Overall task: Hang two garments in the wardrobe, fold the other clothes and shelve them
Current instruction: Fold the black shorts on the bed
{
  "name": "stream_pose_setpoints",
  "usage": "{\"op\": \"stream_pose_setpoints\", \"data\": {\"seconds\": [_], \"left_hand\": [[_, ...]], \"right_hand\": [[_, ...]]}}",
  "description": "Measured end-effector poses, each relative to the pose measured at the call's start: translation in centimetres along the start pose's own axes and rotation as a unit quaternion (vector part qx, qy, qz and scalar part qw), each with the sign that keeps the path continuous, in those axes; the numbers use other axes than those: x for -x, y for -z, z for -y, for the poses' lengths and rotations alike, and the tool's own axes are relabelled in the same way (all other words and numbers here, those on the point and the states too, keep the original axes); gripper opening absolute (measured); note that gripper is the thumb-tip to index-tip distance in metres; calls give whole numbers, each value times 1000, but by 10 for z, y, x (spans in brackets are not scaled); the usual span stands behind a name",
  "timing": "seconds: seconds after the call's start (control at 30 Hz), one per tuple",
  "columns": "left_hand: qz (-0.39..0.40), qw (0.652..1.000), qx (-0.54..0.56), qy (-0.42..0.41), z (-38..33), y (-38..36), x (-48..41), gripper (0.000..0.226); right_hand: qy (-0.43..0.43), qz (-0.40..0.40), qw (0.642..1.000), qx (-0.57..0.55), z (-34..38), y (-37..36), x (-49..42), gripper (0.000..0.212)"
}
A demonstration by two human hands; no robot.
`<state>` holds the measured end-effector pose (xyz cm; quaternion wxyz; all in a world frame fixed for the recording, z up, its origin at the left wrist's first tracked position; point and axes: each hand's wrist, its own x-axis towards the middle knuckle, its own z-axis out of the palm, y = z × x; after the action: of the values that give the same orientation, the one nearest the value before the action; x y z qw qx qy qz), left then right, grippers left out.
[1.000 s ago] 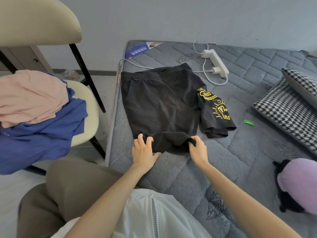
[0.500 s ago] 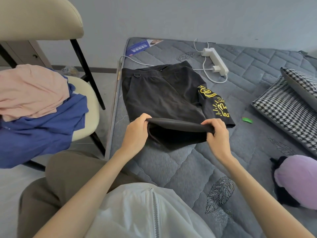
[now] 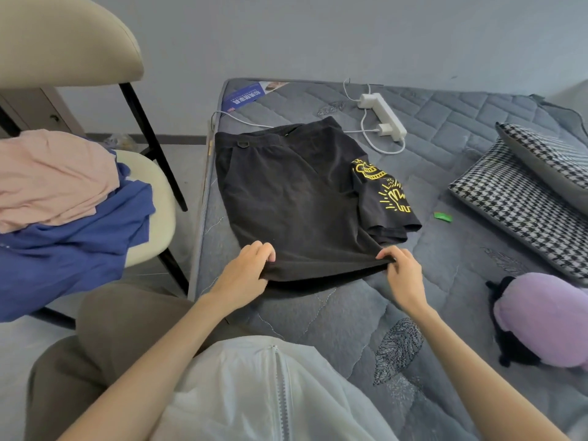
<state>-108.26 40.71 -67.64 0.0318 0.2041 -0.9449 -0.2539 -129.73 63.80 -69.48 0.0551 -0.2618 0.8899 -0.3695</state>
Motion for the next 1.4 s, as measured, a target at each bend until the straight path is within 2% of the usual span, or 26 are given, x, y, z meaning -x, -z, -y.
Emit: {"op": "stream_pose_setpoints", "data": {"seconds": [0.1, 0.23, 0.33, 0.43, 0.53, 0.7, 0.77, 0.9, 0.97, 1.03, 1.13, 1.2, 1.4], "left_hand": [[29, 998, -17, -55, 1, 8, 7, 36], [49, 995, -47, -76, -1, 7, 9, 39], [75, 990, -91, -80, -2, 0, 11, 41], [99, 978, -164, -77, -3, -6, 13, 26], [157, 966, -202, -33, -1, -12, 14, 14], [231, 953, -196, 2, 1, -14, 7, 29], [234, 951, -202, -5, -3, -11, 0, 31], [218, 961, -171, -20, -22, -5, -25, 32], [206, 967, -146, -37, -35, -4, -40, 30], [185, 975, -112, -58, -49, -5, -56, 26], [145, 983, -66, -90, -70, -10, -79, 25], [124, 985, -45, -111, -85, -16, -95, 29], [103, 986, 2, -127, -130, -43, -145, 41]], "right_hand": [[7, -45, 999, -6, 0, 2, 0, 34], [-10, -65, 998, -4, -2, -5, -1, 35], [-24, -37, 999, 17, -12, -11, 1, 37], [-25, 17, 998, 56, -21, -18, 3, 38], [-34, 76, 993, 84, -25, -23, 2, 38], [-38, 79, 989, 120, -27, -17, -5, 40], [-63, 57, 993, 83, -27, -11, -8, 44], [-121, -42, 992, 2, -31, 1, -23, 41], [-177, -76, 981, -24, -36, 7, -37, 30], [-259, -99, 958, -73, -42, 14, -56, 28], [-377, -92, 890, -239, -48, 18, -85, 36], [-400, -85, 851, -329, -50, 21, -100, 38], [-416, -41, 821, -389, -61, 24, -140, 35]]}}
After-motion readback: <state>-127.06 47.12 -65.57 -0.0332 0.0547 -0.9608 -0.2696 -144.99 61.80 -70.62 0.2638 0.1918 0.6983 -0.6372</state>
